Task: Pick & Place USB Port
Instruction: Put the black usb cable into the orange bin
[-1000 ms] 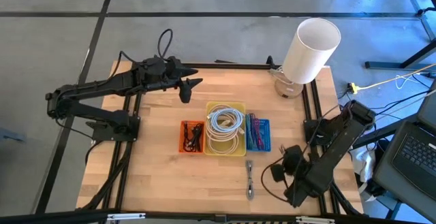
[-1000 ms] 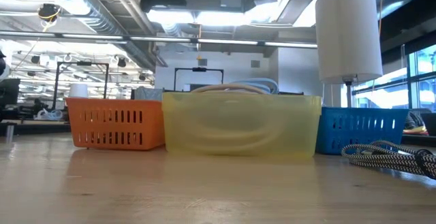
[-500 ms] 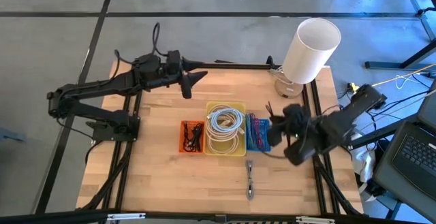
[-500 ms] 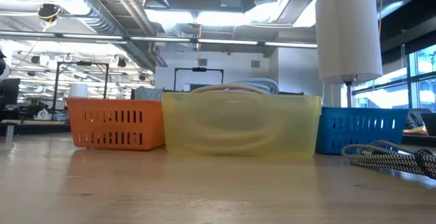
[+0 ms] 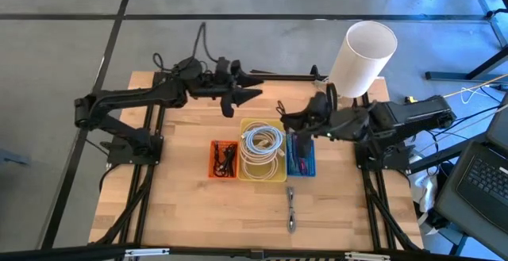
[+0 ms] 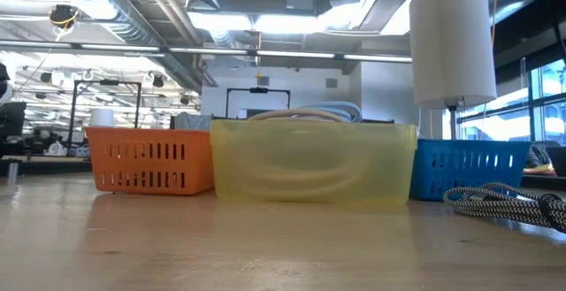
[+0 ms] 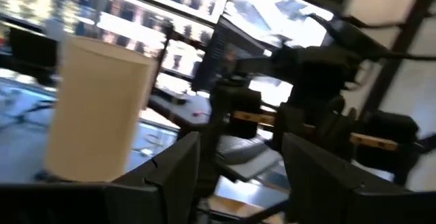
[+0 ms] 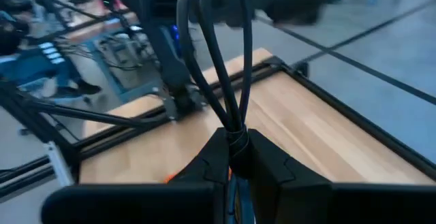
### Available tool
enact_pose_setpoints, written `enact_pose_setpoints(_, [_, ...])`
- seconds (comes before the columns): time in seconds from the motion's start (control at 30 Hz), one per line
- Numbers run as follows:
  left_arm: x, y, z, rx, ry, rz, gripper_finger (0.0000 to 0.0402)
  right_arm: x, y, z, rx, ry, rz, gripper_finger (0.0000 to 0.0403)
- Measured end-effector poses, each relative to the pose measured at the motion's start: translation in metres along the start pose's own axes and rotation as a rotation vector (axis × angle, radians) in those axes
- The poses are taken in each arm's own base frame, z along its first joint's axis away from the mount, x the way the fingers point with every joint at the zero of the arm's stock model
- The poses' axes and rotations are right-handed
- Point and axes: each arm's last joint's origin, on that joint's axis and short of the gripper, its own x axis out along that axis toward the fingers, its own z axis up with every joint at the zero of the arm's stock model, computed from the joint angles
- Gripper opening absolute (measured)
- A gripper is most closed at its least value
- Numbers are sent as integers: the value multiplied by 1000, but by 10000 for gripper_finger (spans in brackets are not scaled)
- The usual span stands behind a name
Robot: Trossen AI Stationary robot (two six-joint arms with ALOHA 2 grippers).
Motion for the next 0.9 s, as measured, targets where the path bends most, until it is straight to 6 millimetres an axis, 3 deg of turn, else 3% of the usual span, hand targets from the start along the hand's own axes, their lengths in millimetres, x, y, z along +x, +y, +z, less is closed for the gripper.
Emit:
enact_pose_setpoints(0.37, [37, 4, -4, -18, 99, -200, 202, 7, -5, 11, -36, -37, 51, 28])
enact_pose_setpoints(0.9, [41, -6, -6, -18, 113, -268, 202, 16, -17, 22, -57, -68, 88, 28])
